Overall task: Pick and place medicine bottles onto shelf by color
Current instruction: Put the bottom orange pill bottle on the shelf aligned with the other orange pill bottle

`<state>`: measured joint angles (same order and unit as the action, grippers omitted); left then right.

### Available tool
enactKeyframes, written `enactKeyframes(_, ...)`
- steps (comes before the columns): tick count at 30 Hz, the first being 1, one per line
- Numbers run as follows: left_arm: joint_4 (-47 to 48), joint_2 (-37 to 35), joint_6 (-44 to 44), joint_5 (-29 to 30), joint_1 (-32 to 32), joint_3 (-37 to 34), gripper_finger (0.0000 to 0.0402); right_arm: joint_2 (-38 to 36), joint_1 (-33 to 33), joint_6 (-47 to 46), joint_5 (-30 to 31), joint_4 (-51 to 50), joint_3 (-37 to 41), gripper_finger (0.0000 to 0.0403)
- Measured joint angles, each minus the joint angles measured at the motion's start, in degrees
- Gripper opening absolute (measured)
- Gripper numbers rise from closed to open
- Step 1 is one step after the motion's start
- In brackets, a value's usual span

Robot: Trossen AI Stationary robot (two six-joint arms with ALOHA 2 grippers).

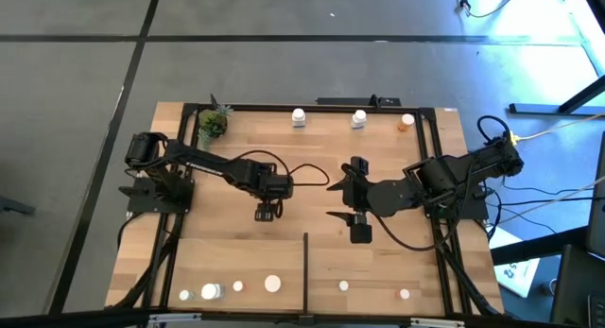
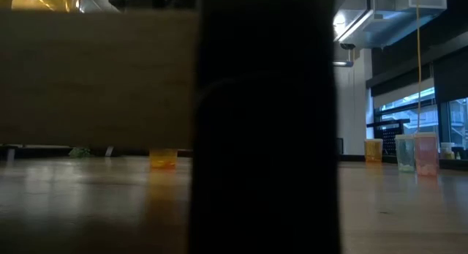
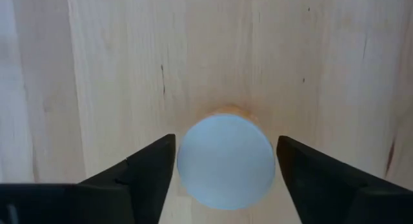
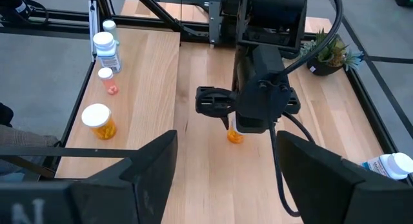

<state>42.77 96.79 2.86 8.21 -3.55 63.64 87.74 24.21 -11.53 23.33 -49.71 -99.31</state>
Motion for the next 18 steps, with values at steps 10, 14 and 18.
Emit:
enactKeyframes(10,-0.6,-0.1,2.0,0.1,-0.3,0.0,0.0198,0.0,0.0,0.0,0.0,0.0,0.0,0.0264)
enactKeyframes(14,-0.5,-0.1,3.0,0.2,-1.5,0.0,0.0196,0.0,0.0,0.0,0.0,0.0,0.0,0.0264)
enactKeyframes(18,0.3,-0.8,5.3,-0.1,-3.1,0.2,0.0195,0.0,0.0,0.0,0.0,0.0,0.0,0.0264)
